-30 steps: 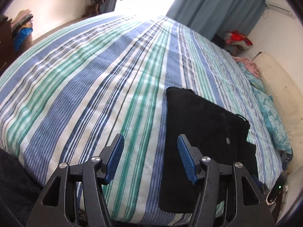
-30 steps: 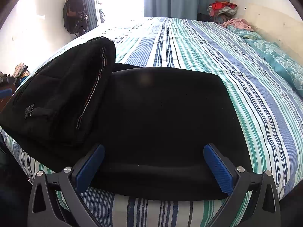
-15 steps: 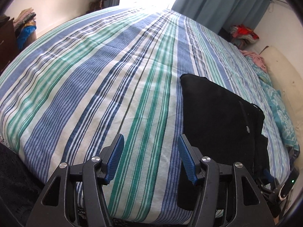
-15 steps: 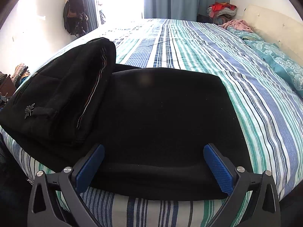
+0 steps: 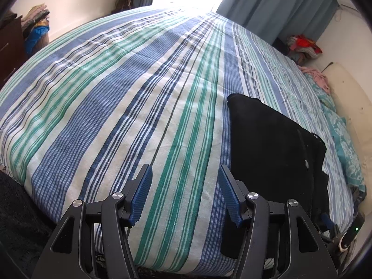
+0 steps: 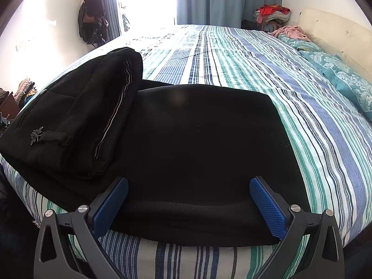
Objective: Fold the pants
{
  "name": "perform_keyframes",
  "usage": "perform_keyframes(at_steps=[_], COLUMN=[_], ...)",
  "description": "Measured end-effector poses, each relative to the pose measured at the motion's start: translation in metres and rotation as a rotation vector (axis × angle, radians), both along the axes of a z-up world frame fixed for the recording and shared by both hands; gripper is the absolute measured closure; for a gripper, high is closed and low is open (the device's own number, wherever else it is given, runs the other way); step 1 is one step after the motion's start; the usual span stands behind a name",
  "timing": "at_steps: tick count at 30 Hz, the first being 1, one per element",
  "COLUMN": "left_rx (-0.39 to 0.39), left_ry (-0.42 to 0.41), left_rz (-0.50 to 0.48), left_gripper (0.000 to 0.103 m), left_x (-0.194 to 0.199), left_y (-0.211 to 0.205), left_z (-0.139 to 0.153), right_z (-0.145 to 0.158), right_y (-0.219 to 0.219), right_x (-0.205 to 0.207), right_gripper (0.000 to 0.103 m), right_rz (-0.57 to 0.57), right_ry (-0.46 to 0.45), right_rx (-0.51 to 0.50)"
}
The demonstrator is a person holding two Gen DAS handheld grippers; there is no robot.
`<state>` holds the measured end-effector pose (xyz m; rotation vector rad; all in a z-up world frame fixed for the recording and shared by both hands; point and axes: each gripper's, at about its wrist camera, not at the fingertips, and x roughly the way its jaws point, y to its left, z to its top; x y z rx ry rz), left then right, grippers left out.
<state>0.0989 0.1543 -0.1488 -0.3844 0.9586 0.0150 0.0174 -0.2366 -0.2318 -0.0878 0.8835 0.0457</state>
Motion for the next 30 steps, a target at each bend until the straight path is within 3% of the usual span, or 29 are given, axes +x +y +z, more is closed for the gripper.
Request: perform_keyframes(at_steps=[11, 13, 17, 19, 24, 25, 30], left_rx=[0.015, 0.019, 0.000, -0.009, 0.004, 0.004, -0.031], left_ry=[0.017, 0.015, 0.029, 0.032, 0.016, 0.016, 0.028], left_rz=[0.017, 0.018, 0.028, 0.027, 0.001, 0.002, 0.043], left_gripper=[0.042, 0.042, 0.042, 0.042, 0.042, 0.042, 0.042], left_x=[0.000, -0.001, 0.001, 0.003, 0.002, 0.002, 0.001], left_y=[0.004, 0.006, 0.008, 0.007, 0.002, 0.003, 0.014], left_z=[-0.004, -0.005, -0.010, -0.011, -0.007, -0.007, -0.009], right_z=[0.007, 0.021, 0.059, 0.062, 0.047, 0.045, 0.027], right_y=[-0.004, -0.013, -0.029, -0.023, 0.002, 0.007, 0.031], right_x=[0.004, 0.002, -0.009, 0.002, 0.042, 0.051, 0.090], right_gripper=[0.000, 0.000, 0.000, 0.002, 0.023, 0.028, 0.028], right_rz=[0.031, 0.057, 0.133, 0.238, 0.445, 0.462, 0.488], right_ry=[0.033, 0.032, -0.112, -0.055, 0.143, 0.171, 0.295], right_rx=[0.025, 0.092, 0.322, 0.452, 0.694, 0.706, 0.647])
